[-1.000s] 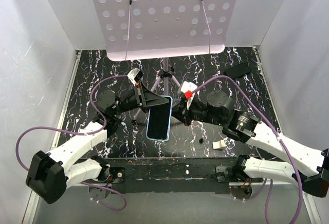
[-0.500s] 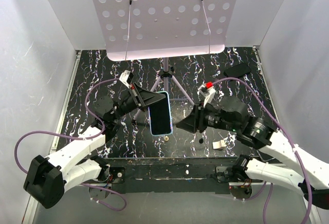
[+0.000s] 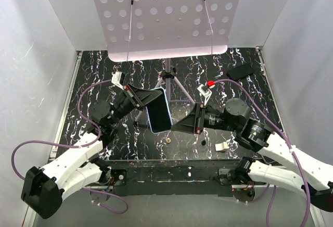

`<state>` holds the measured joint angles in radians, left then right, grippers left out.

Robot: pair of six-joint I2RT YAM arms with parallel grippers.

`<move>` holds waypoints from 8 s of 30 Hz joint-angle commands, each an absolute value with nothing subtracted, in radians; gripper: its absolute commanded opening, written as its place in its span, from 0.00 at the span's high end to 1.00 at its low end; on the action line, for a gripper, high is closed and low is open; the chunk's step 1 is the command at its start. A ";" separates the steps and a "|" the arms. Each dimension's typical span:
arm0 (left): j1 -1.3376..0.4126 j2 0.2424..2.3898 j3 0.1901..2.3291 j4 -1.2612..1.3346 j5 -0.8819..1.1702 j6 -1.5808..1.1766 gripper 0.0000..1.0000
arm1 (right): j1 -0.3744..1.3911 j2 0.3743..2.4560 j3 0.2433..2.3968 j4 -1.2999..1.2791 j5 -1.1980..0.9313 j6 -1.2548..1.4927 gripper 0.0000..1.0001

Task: Take the phone out of the phone case
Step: Remove the phone case from the phone, then place the phone case at the center of the board, then place the phone at the center of the board.

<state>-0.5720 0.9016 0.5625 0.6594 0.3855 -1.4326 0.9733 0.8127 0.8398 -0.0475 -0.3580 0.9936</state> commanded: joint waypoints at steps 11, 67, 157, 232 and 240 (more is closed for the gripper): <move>-0.572 0.896 0.542 0.761 0.327 -1.489 1.00 | 0.966 0.824 0.841 -0.025 -0.316 0.986 0.64; -0.724 0.925 0.552 0.601 0.661 -1.005 0.50 | 0.594 0.684 0.561 0.489 -0.594 1.436 0.99; 0.137 2.206 1.773 -0.660 0.522 -0.218 0.80 | 0.626 0.561 0.571 -0.197 -0.565 1.008 0.99; -0.046 1.391 0.954 -0.126 0.477 -0.696 0.24 | -0.090 1.916 1.498 -0.279 -0.120 0.870 0.51; -0.046 1.407 0.939 -0.071 0.523 -0.733 0.24 | -0.153 2.301 1.964 -0.345 -0.238 0.965 0.64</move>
